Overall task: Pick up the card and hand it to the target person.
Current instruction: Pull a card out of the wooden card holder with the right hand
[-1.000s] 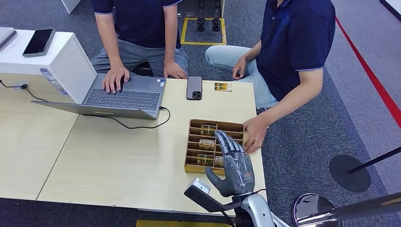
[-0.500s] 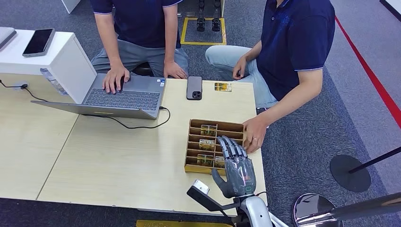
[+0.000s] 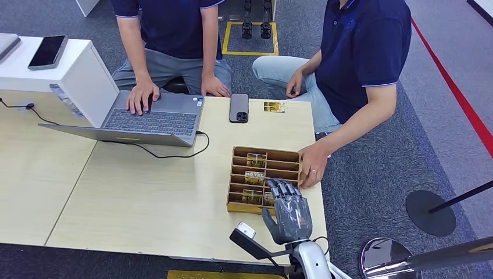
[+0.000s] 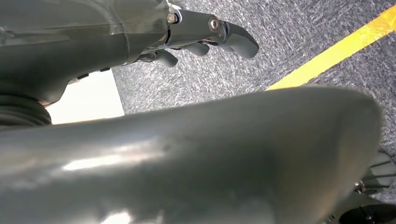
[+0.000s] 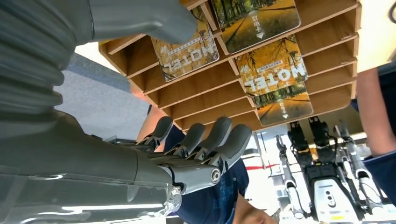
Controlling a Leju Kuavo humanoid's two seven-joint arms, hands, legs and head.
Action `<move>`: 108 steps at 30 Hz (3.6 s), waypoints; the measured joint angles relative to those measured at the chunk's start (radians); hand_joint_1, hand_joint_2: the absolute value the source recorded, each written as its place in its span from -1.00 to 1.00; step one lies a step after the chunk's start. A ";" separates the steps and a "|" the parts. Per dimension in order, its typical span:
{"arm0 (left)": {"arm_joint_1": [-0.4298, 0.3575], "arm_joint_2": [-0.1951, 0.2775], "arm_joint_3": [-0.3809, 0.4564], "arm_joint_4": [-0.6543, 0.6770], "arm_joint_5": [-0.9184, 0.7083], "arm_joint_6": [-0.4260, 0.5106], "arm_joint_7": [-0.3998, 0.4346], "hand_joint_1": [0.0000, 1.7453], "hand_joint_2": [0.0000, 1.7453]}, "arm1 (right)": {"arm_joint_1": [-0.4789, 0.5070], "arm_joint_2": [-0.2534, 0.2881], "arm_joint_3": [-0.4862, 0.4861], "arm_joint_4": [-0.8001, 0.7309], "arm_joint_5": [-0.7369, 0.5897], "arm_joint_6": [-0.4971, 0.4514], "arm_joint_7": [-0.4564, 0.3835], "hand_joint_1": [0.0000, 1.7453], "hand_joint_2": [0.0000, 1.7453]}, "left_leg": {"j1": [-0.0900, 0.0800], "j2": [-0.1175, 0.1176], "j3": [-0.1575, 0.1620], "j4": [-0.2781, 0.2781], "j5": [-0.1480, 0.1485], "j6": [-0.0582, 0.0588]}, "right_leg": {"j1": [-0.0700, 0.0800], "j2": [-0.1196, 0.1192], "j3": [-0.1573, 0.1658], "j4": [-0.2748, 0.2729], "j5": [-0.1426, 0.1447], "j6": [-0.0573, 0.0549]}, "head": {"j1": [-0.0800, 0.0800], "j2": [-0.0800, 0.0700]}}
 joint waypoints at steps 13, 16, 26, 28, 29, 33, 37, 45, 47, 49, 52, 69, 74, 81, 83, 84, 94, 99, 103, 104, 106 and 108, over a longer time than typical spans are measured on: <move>-0.007 -0.009 -0.023 0.000 -0.045 -0.023 0.021 -1.00 -1.00 | -0.061 0.023 0.000 0.096 0.072 0.044 0.023 -0.14 1.00 | 0.000 0.000 0.000 0.000 0.000 0.000 | 0.000 0.000 0.000 0.000 0.000 0.000 | 0.000 0.000; -0.010 -0.009 -0.028 0.000 -0.055 -0.026 0.027 -1.00 -1.00 | -0.087 0.023 0.000 0.103 0.120 0.104 0.045 -0.12 1.00 | 0.000 0.000 0.000 0.000 0.000 0.000 | 0.000 0.000 0.000 0.000 0.000 0.000 | 0.000 0.000; -0.012 -0.009 -0.042 0.000 -0.060 -0.026 0.030 -1.00 -1.00 | -0.113 0.022 0.001 0.094 0.190 0.169 0.066 0.10 1.00 | 0.000 0.000 0.000 0.000 0.000 0.000 | 0.000 0.000 0.000 0.000 0.000 0.000 | 0.000 0.000; -0.012 -0.009 -0.043 0.000 -0.060 -0.027 0.030 -1.00 -1.00 | -0.116 0.022 0.002 0.082 0.222 0.209 0.067 0.28 1.00 | 0.000 0.000 0.000 0.000 0.000 0.000 | 0.000 0.000 0.000 0.000 0.000 0.000 | 0.000 0.000; -0.011 -0.009 -0.043 0.000 -0.060 -0.027 0.030 -1.00 -1.00 | -0.117 0.021 0.002 0.073 0.239 0.238 0.067 0.31 1.00 | 0.000 0.000 0.000 0.000 0.000 0.000 | 0.000 0.000 0.000 0.000 0.000 0.000 | 0.000 0.000; -0.010 -0.009 -0.043 0.000 -0.060 -0.025 0.028 -1.00 -1.00 | -0.120 0.012 0.004 0.023 0.283 0.338 0.068 0.26 1.00 | 0.000 0.000 0.000 0.000 0.000 0.000 | 0.000 0.000 0.000 0.000 0.000 0.000 | 0.000 0.000; -0.010 -0.008 -0.043 0.000 -0.060 -0.024 0.028 -1.00 -1.00 | -0.120 -0.001 0.005 -0.028 0.289 0.365 0.070 0.20 1.00 | 0.000 0.000 0.000 0.000 0.000 0.000 | 0.000 0.000 0.000 0.000 0.000 0.000 | 0.000 0.000; -0.010 -0.008 -0.043 0.000 -0.058 -0.023 0.020 -1.00 -1.00 | -0.109 -0.015 0.010 -0.087 0.282 0.375 0.071 -0.06 1.00 | 0.000 0.000 0.000 0.000 0.000 0.000 | 0.000 0.000 0.000 0.000 0.000 0.000 | 0.000 0.000; -0.009 -0.008 -0.043 0.000 -0.058 -0.022 0.019 -1.00 -1.00 | -0.105 -0.018 0.011 -0.097 0.279 0.376 0.070 -0.12 1.00 | 0.000 0.000 0.000 0.000 0.000 0.000 | 0.000 0.000 0.000 0.000 0.000 0.000 | 0.000 0.000; -0.009 -0.008 -0.043 0.000 -0.058 -0.021 0.017 -1.00 -1.00 | -0.102 -0.020 0.012 -0.103 0.277 0.377 0.069 -0.13 1.00 | 0.000 0.000 0.000 0.000 0.000 0.000 | 0.000 0.000 0.000 0.000 0.000 0.000 | 0.000 0.000; -0.009 -0.008 -0.043 0.000 -0.058 -0.019 0.015 -1.00 -1.00 | -0.098 -0.022 0.013 -0.109 0.269 0.378 0.063 -0.08 1.00 | 0.000 0.000 0.000 0.000 0.000 0.000 | 0.000 0.000 0.000 0.000 0.000 0.000 | 0.000 0.000; -0.007 -0.008 -0.043 0.000 -0.057 -0.018 0.016 -1.00 -1.00 | -0.085 -0.026 0.027 -0.101 0.216 0.376 0.045 -0.01 1.00 | 0.000 0.000 0.000 0.000 0.000 0.000 | 0.000 0.000 0.000 0.000 0.000 0.000 | 0.000 0.000; -0.007 -0.008 -0.043 0.000 -0.057 -0.018 0.016 -1.00 -1.00 | -0.085 -0.026 0.027 -0.089 0.204 0.373 0.049 -0.11 1.00 | 0.000 0.000 0.000 0.000 0.000 0.000 | 0.000 0.000 0.000 0.000 0.000 0.000 | 0.000 0.000; -0.007 -0.008 -0.043 0.000 -0.058 -0.018 0.015 -1.00 -1.00 | -0.088 -0.026 0.027 -0.056 0.185 0.360 0.059 -0.13 1.00 | 0.000 0.000 0.000 0.000 0.000 0.000 | 0.000 0.000 0.000 0.000 0.000 0.000 | 0.000 0.000; -0.007 -0.008 -0.043 0.000 -0.058 -0.018 0.014 -1.00 -1.00 | -0.088 -0.026 0.027 -0.043 0.180 0.357 0.062 -0.10 1.00 | 0.000 0.000 0.000 0.000 0.000 0.000 | 0.000 0.000 0.000 0.000 0.000 0.000 | 0.000 0.000; -0.007 -0.008 -0.043 0.000 -0.058 -0.018 0.014 -1.00 -1.00 | -0.089 -0.026 0.027 -0.036 0.177 0.356 0.063 -0.08 1.00 | 0.000 0.000 0.000 0.000 0.000 0.000 | 0.000 0.000 0.000 0.000 0.000 0.000 | 0.000 0.000; -0.006 -0.008 -0.043 0.000 -0.058 -0.018 0.012 -1.00 -1.00 | -0.095 -0.027 0.027 0.017 0.166 0.352 0.070 0.01 1.00 | 0.000 0.000 0.000 0.000 0.000 0.000 | 0.000 0.000 0.000 0.000 0.000 0.000 | 0.000 0.000; -0.005 -0.008 -0.043 0.000 -0.058 -0.018 0.012 -1.00 -1.00 | -0.098 -0.027 0.027 0.032 0.161 0.352 0.076 0.02 1.00 | 0.000 0.000 0.000 0.000 0.000 0.000 | 0.000 0.000 0.000 0.000 0.000 0.000 | 0.000 0.000; -0.005 -0.008 -0.043 0.000 -0.058 -0.018 0.011 -1.00 -1.00 | -0.102 -0.027 0.027 0.040 0.161 0.352 0.078 0.03 1.00 | 0.000 0.000 0.000 0.000 0.000 0.000 | 0.000 0.000 0.000 0.000 0.000 0.000 | 0.000 0.000; -0.005 -0.008 -0.043 0.000 -0.058 -0.018 0.011 -1.00 -1.00 | -0.103 -0.027 0.027 0.041 0.161 0.352 0.078 0.02 1.00 | 0.000 0.000 0.000 0.000 0.000 0.000 | 0.000 0.000 0.000 0.000 0.000 0.000 | 0.000 0.000; -0.005 -0.008 -0.043 0.000 -0.058 -0.017 0.011 -1.00 -1.00 | -0.104 -0.027 0.027 0.044 0.161 0.351 0.080 0.04 1.00 | 0.000 0.000 0.000 0.000 0.000 0.000 | 0.000 0.000 0.000 0.000 0.000 0.000 | 0.000 0.000; -0.005 -0.008 -0.043 0.000 -0.058 -0.017 0.011 -1.00 -1.00 | -0.105 -0.027 0.027 0.046 0.161 0.351 0.081 0.06 1.00 | 0.000 0.000 0.000 0.000 0.000 0.000 | 0.000 0.000 0.000 0.000 0.000 0.000 | 0.000 0.000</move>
